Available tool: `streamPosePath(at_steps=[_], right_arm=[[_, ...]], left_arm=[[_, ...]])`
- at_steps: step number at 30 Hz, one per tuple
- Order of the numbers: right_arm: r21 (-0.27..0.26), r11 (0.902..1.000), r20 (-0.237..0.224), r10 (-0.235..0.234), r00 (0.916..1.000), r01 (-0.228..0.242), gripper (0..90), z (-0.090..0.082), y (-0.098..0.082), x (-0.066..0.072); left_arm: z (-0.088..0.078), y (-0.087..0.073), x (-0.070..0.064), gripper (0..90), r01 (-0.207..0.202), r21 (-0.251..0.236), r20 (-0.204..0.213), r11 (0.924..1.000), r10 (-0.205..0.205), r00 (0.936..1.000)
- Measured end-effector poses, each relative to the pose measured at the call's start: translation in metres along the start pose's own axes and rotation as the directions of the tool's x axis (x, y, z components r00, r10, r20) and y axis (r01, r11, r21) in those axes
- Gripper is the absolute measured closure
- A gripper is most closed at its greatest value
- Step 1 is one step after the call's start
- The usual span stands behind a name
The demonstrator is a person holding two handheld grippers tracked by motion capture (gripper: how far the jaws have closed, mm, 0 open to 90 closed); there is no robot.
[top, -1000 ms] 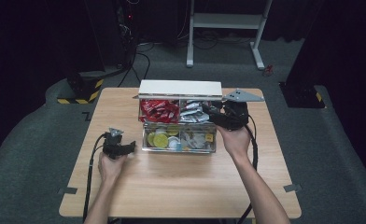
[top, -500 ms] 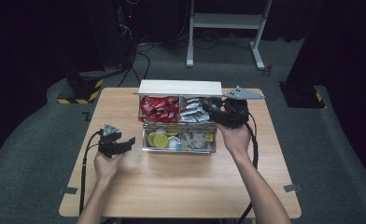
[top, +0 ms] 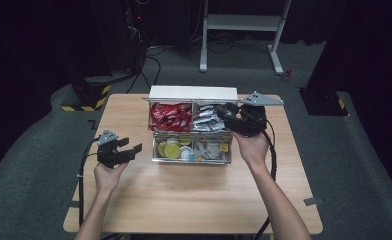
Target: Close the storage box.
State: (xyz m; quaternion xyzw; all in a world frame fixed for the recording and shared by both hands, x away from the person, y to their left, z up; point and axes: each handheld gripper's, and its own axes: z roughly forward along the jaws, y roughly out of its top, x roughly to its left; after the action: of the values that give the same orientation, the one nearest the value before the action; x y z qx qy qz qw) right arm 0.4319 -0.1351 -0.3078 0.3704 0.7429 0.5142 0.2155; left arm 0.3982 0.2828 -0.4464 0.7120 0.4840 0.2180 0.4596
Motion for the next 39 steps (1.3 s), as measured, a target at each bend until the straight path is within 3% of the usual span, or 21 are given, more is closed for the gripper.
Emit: streamPosePath(at_steps=[4, 9, 16, 23, 32, 35, 39], right_arm=[[0.005, 1.0000, 0.001, -0.003, 1.0000, 0.003, 55.3, 0.000, 0.001, 0.000], [-0.001, 1.0000, -0.004, 0.003, 1.0000, -0.003, 55.4, 0.000, 0.000, -0.001], [-0.001, 1.0000, 0.000, 0.000, 1.0000, 0.000, 55.4, 0.000, 0.000, 0.000], [0.000, 1.0000, -0.003, 0.002, 1.0000, -0.002, 55.4, 0.000, 0.000, 0.000], [0.001, 1.0000, -0.005, 0.006, 1.0000, -0.006, 55.3, 0.000, 0.000, 0.000], [0.006, 1.0000, -0.003, 0.003, 1.0000, -0.003, 55.2, 0.000, 0.001, 0.000], [0.010, 0.9999, -0.009, 0.004, 1.0000, -0.004, 55.2, 0.000, 0.002, -0.001]], left_arm=[[-0.010, 0.009, -0.008, 37.2, -0.039, -0.026, 0.015, 0.9989, 0.039, 0.9991], [-0.014, 0.016, -0.013, 37.5, -0.066, -0.019, 0.036, 0.9976, 0.067, 0.9971], [-0.020, 0.024, -0.017, 36.3, -0.080, -0.045, 0.056, 0.9957, 0.083, 0.9950], [-0.027, 0.033, -0.028, 33.8, -0.132, -0.074, 0.068, 0.9885, 0.137, 0.9883], [-0.033, 0.044, -0.034, 35.1, -0.136, -0.093, 0.081, 0.9863, 0.144, 0.9862], [-0.037, 0.048, -0.034, 35.9, -0.114, -0.116, 0.101, 0.9867, 0.126, 0.9868], [-0.041, 0.054, -0.040, 37.5, -0.134, -0.134, 0.102, 0.9819, 0.148, 0.9836]])
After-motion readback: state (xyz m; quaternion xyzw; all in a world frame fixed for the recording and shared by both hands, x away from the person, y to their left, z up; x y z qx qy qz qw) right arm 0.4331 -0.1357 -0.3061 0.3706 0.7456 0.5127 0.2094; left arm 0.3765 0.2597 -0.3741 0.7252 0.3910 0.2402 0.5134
